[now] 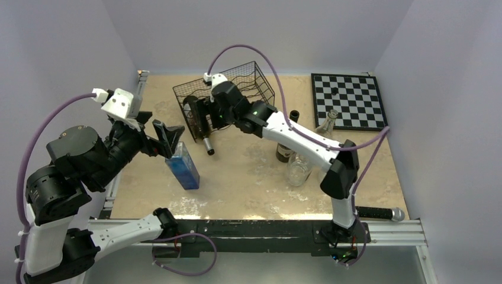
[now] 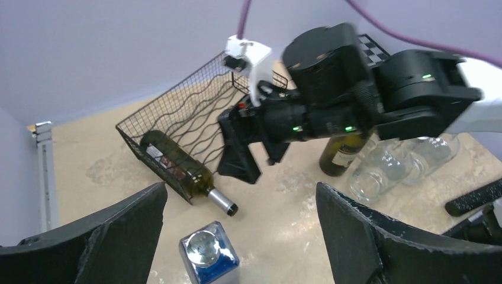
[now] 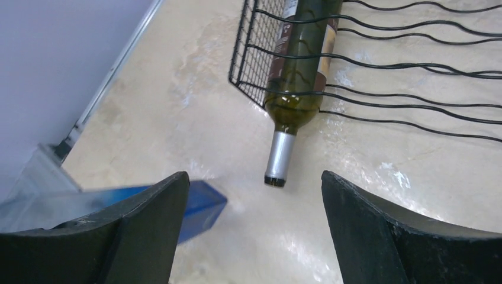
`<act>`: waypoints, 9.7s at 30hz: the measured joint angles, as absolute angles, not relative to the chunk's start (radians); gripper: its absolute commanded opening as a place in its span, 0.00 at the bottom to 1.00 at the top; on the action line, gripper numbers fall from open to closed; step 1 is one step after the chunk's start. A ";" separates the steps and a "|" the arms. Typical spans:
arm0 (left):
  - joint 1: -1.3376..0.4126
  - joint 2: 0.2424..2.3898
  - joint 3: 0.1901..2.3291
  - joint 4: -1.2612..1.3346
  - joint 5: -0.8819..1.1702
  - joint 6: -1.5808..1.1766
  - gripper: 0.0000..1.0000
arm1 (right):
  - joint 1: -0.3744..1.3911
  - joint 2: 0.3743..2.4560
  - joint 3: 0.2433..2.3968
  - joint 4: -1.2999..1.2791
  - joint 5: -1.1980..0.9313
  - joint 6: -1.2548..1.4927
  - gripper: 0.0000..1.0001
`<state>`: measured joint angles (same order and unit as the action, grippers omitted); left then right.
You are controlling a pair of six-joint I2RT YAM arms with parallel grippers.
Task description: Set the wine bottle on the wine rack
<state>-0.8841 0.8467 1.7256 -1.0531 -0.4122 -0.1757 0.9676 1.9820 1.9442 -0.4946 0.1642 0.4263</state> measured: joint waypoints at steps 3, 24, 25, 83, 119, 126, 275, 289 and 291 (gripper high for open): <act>-0.884 0.835 1.724 -1.016 -0.447 -0.152 0.99 | 0.947 1.909 1.988 -0.601 0.106 0.393 0.86; -0.884 0.874 1.733 -0.922 -0.438 -0.111 0.99 | 0.854 1.610 2.307 -1.021 0.143 0.412 0.87; -0.884 0.881 1.733 -0.923 -0.438 -0.111 0.99 | 0.854 1.612 2.318 -1.032 0.146 0.415 0.87; -0.884 0.888 2.005 -0.971 -0.581 -0.055 0.99 | 1.076 1.908 1.941 -0.399 -0.567 -0.035 0.99; -0.884 0.843 1.932 -1.056 -0.559 -0.086 0.99 | 1.140 1.881 1.756 -0.238 -0.342 -0.109 0.00; -0.884 0.817 1.805 -1.028 -0.509 -0.095 0.99 | 1.126 1.754 1.668 -0.347 -0.331 -0.096 0.00; -0.794 0.941 0.969 -0.256 0.033 1.185 0.00 | 0.850 1.577 2.144 -1.490 -0.246 0.199 0.89; -0.786 0.979 0.967 -0.250 -0.001 1.228 0.00 | 0.857 1.564 2.064 -1.411 -0.244 0.216 0.54; -0.786 0.980 0.967 -0.249 -0.001 1.228 0.00 | 0.857 1.564 2.063 -1.409 -0.245 0.215 0.46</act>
<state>-0.7860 0.9798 0.9668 -0.2493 -0.0006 1.2282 0.8570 1.5639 2.0628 -1.4086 -0.2451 0.2150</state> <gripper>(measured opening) 0.667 0.658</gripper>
